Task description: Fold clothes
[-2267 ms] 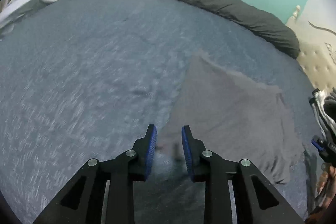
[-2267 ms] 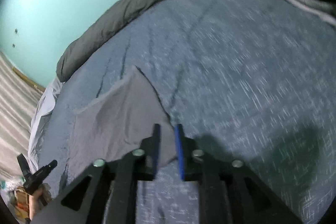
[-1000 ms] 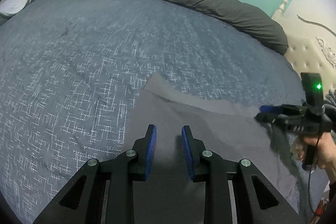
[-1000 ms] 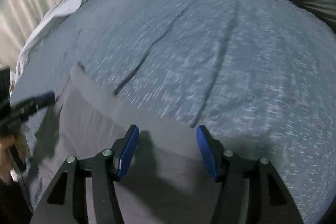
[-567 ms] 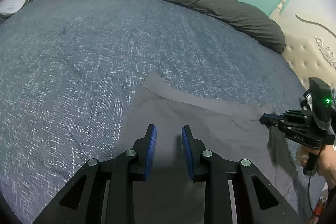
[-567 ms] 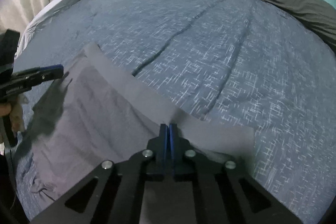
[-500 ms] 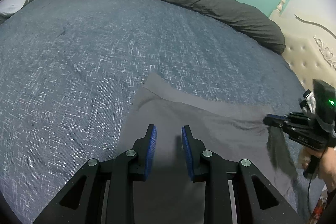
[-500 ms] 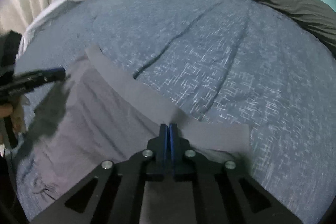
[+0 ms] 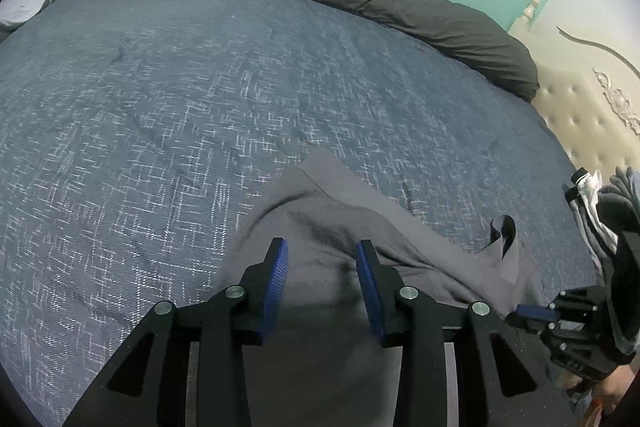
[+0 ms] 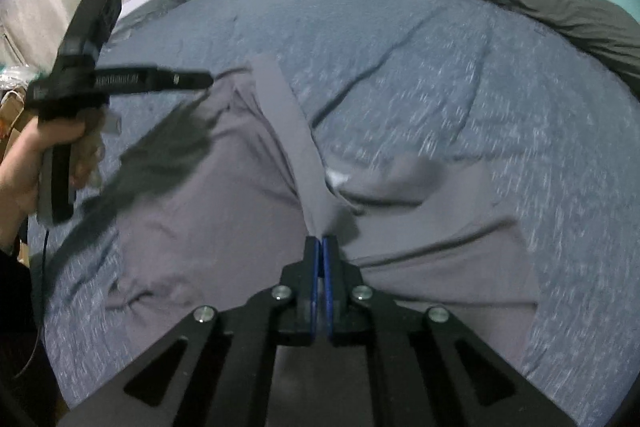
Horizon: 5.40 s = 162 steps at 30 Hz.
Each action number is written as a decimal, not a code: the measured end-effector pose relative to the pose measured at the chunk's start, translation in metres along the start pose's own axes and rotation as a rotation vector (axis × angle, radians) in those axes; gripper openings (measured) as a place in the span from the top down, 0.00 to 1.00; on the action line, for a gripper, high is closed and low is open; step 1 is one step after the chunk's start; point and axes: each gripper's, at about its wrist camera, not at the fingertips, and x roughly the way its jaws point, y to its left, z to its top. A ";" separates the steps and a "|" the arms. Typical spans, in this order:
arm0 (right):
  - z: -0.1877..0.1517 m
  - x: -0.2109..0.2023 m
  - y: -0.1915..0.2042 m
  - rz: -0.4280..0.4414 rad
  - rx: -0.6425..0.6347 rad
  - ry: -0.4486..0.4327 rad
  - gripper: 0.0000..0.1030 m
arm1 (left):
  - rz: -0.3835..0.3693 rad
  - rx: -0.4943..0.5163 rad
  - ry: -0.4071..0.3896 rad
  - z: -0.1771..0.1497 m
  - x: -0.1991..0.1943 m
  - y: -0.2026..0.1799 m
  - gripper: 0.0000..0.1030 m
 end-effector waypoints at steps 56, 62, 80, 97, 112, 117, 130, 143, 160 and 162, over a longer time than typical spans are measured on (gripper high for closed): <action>0.014 -0.018 -0.125 -0.085 0.422 -0.099 0.94 | 0.021 0.028 0.002 0.012 -0.031 0.026 0.99; 0.010 -0.016 -0.128 -0.065 0.451 -0.107 0.94 | 0.041 0.013 0.049 0.002 -0.017 0.031 0.99; 0.006 -0.033 -0.141 0.033 0.427 -0.163 0.62 | 0.001 -0.014 0.031 0.012 -0.001 0.041 0.64; -0.003 -0.031 -0.124 -0.075 0.154 -0.038 0.62 | 0.027 0.004 0.036 0.004 0.003 0.045 0.94; 0.030 0.008 -0.116 -0.062 0.114 -0.018 0.62 | 0.040 -0.030 0.024 0.008 -0.001 0.051 0.95; 0.034 0.012 -0.118 -0.031 0.128 -0.038 0.62 | 0.041 -0.027 0.025 0.008 0.000 0.050 0.95; 0.035 -0.017 -0.130 0.006 0.252 -0.184 0.98 | 0.047 -0.026 -0.016 0.014 -0.010 0.050 0.98; 0.036 -0.049 -0.152 -0.027 0.356 -0.320 0.98 | 0.034 -0.007 -0.073 0.053 -0.004 0.032 0.98; 0.068 0.005 -0.202 -0.057 0.477 -0.169 0.98 | 0.106 0.050 0.096 0.095 0.072 0.026 0.98; 0.066 0.006 -0.208 -0.073 0.521 -0.152 0.95 | 0.092 0.037 0.089 0.096 0.067 0.030 0.96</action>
